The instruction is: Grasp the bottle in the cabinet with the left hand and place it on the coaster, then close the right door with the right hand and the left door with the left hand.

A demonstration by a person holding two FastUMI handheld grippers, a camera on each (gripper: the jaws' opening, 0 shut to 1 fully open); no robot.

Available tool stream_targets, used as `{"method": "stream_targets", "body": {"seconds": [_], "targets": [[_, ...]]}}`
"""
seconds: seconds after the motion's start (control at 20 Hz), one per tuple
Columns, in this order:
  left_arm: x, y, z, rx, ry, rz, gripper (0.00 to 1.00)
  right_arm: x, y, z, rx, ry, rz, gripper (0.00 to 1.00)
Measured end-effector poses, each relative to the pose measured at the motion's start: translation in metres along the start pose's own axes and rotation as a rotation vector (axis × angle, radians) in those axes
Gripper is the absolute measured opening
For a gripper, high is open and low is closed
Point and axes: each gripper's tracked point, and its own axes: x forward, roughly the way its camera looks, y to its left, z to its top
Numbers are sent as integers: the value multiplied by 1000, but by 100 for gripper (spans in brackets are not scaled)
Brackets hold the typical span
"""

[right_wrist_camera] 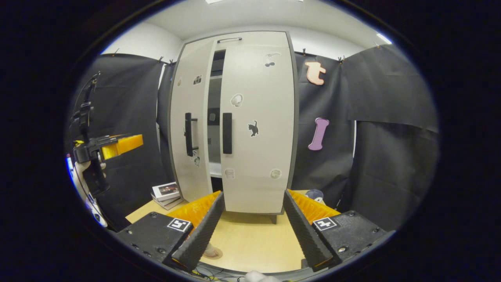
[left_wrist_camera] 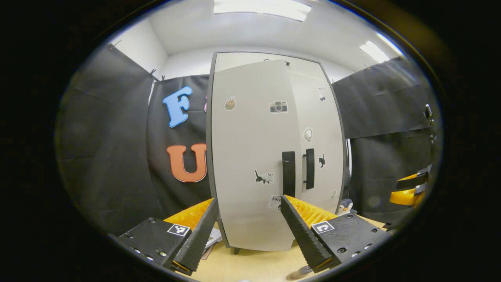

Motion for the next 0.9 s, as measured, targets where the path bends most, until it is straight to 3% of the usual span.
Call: {"method": "stream_targets", "body": {"seconds": [0.45, 0.9], "targets": [[-50, 20, -44, 9, 91, 107, 97, 6, 12, -5, 12, -33, -28, 99], [-56, 7, -47, 6, 99, 83, 98, 6, 23, -7, 3, -51, -30, 99]]}}
